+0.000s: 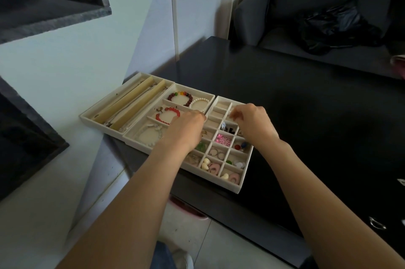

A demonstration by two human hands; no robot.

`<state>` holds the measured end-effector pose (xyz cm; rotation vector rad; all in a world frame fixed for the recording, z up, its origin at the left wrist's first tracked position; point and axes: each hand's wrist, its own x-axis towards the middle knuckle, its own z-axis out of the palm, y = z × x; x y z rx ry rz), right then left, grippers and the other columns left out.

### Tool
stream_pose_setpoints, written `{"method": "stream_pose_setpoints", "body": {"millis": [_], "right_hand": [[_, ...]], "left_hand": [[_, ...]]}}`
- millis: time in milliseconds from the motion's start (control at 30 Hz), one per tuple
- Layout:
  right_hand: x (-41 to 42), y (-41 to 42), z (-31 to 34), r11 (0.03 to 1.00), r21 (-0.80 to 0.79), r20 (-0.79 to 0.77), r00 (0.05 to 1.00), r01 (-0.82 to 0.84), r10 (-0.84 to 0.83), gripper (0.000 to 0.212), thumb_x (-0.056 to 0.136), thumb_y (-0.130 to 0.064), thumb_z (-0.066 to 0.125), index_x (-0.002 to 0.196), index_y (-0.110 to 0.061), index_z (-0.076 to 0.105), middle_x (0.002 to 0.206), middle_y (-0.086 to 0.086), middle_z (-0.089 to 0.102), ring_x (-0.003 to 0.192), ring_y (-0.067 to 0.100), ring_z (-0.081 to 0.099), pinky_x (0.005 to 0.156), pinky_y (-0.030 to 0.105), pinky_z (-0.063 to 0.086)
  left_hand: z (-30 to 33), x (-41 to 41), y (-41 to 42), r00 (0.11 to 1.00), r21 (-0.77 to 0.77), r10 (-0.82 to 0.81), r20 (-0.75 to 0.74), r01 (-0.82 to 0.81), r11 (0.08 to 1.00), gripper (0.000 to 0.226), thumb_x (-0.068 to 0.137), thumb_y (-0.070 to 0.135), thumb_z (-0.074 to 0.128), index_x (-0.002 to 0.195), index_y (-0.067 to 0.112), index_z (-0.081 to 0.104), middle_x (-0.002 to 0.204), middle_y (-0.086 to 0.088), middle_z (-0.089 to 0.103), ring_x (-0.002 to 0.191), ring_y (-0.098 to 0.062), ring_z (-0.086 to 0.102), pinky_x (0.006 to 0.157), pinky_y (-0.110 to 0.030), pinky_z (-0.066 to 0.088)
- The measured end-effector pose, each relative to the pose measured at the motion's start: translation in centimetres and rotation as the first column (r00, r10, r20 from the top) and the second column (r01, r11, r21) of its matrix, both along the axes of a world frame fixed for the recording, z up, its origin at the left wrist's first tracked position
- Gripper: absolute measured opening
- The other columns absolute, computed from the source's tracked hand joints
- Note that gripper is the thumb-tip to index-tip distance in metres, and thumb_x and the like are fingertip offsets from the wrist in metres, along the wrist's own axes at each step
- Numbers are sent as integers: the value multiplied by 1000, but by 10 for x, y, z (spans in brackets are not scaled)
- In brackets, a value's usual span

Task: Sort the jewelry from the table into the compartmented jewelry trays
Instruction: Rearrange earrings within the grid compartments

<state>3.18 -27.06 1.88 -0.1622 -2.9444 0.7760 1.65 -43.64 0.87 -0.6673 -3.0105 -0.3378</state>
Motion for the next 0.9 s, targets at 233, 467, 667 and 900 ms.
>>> {"method": "stream_pose_setpoints", "body": {"millis": [233,467,667,900], "right_hand": [[10,-4,-3,902,345,187,961,-259,205,47,88,-11,62,131,-27,54,128,4,42,124,20,36,95,33,41],[17,-2,4,920,356,126,984,-162,125,47,89,-10,59,132,-27,54,128,5,39,119,21,34,92,31,42],[20,-4,4,886,419,139,978,-199,155,52,88,-17,62,136,-33,48,129,6,35,120,23,31,99,33,38],[22,-4,5,881,430,147,978,-195,145,47,89,-25,61,134,-32,52,130,7,35,121,24,31,98,32,37]], "left_hand": [[1,1,1,1000,-8,5,-1,-5,1000,28,89,8,58,116,16,60,111,-2,61,98,-18,58,83,-31,46],[2,3,1,1000,-19,7,-3,-7,1000,29,89,7,58,117,15,59,113,-2,61,100,-19,58,87,-34,47],[4,3,1,1000,-22,10,6,-10,1000,29,89,7,58,117,15,59,113,-2,60,102,-18,57,88,-33,46],[6,4,1,1000,-29,9,10,-8,1000,28,90,7,56,117,15,59,112,-3,60,101,-19,57,86,-33,45]]}}
